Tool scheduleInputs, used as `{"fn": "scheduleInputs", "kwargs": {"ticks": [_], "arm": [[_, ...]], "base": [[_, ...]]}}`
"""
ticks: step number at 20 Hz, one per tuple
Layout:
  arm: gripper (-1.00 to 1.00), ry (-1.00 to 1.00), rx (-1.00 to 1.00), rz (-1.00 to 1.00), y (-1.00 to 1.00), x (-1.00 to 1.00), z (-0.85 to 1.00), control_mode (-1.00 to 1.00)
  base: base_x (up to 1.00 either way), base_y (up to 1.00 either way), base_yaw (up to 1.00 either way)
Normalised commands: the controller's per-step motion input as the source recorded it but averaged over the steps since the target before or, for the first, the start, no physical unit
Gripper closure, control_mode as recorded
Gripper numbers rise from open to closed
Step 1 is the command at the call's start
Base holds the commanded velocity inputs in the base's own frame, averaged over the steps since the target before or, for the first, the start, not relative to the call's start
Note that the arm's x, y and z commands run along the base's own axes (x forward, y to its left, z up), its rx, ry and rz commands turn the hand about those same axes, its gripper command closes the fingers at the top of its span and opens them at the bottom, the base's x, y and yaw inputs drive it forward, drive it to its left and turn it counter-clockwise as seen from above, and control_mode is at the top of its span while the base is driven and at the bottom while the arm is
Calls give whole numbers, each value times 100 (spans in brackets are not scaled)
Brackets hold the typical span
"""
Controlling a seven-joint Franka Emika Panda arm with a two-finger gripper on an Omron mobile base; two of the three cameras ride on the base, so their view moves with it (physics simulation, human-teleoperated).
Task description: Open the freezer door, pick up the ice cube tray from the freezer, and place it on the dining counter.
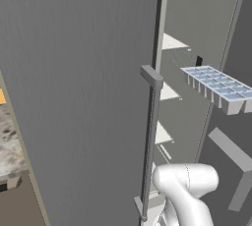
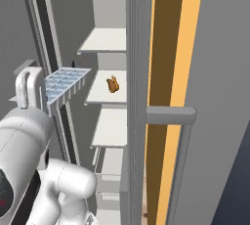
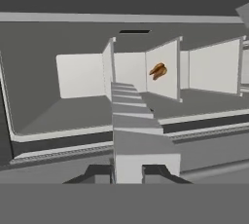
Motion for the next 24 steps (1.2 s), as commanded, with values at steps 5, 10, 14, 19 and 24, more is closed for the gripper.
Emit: {"fn": "scheduleInputs", "kwargs": {"ticks": [5, 10, 14, 19, 24], "arm": [[100, 0, 0, 0, 1, -14, 0, 100], [100, 0, 0, 0, 0, 0, 0, 100], [100, 0, 0, 0, 0, 0, 0, 100], [100, 0, 0, 0, 0, 0, 0, 100], [100, 0, 0, 0, 0, 0, 0, 100]], "base": [[-39, 7, 2], [-91, 18, 17], [-53, 49, 29], [-37, 70, 50], [-30, 45, 67]]}}
